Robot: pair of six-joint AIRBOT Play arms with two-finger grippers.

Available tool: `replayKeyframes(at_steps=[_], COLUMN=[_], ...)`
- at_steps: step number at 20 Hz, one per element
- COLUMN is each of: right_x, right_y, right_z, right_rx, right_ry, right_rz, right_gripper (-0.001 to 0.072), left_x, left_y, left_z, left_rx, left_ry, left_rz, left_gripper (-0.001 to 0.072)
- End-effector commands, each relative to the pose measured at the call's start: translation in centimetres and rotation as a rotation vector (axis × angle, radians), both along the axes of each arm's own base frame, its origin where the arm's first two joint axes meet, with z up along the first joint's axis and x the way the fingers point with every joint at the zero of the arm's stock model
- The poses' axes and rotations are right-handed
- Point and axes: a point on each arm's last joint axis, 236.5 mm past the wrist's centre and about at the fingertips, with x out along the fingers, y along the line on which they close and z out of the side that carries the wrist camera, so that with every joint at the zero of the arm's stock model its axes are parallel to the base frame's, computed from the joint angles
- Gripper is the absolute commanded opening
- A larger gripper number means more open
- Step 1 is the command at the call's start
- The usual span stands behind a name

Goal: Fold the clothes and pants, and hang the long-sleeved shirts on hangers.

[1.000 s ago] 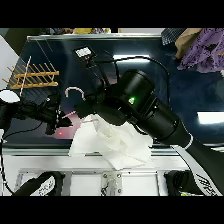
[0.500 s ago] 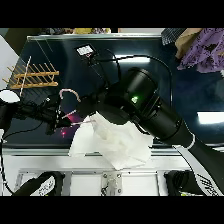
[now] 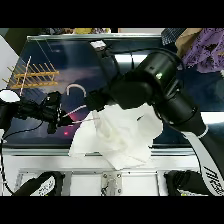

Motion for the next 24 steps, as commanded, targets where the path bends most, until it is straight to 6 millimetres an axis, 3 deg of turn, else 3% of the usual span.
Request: replayKeyframes(at_steps=[1, 2, 9, 12, 14, 19, 24], right_x=[1.6, 1.8, 1.4, 1.6, 2.3, 3.4, 1.9], right_y=[-2.5, -2.9, -4.4, -8.4, -11.2, -18.2, -21.1], right_z=[1.3, 1.6, 3.4, 3.5, 3.9, 4.1, 1.3], right_rx=[0.019, 0.026, 0.028, 0.020, 0.052, 0.120, 0.279], right_ry=[-0.017, -0.020, -0.073, -0.012, 0.027, 0.020, 0.069], right_rz=[-0.043, -0.053, 0.028, 0.043, 0.018, -0.039, -0.019], right_gripper=[0.0553, 0.0658, 0.0648, 0.0645, 0.0538, 0.0527, 0.0527], left_x=[-0.2, -0.2, -0.2, -0.2, -0.2, -0.4, -0.9], left_y=[0.4, 0.4, 0.4, 0.4, 0.4, 0.4, 0.3], left_z=[-0.3, -0.3, -0.3, -0.3, -0.3, -0.3, -0.2], left_rx=[0.019, 0.019, 0.020, 0.020, 0.020, 0.018, 0.014], left_ry=[0.001, 0.001, 0.001, 0.001, 0.001, 0.007, 0.021], left_rz=[-0.014, -0.014, -0.014, -0.013, -0.014, -0.019, -0.033], left_gripper=[0.0025, 0.0025, 0.0025, 0.0024, 0.0025, 0.0025, 0.0025])
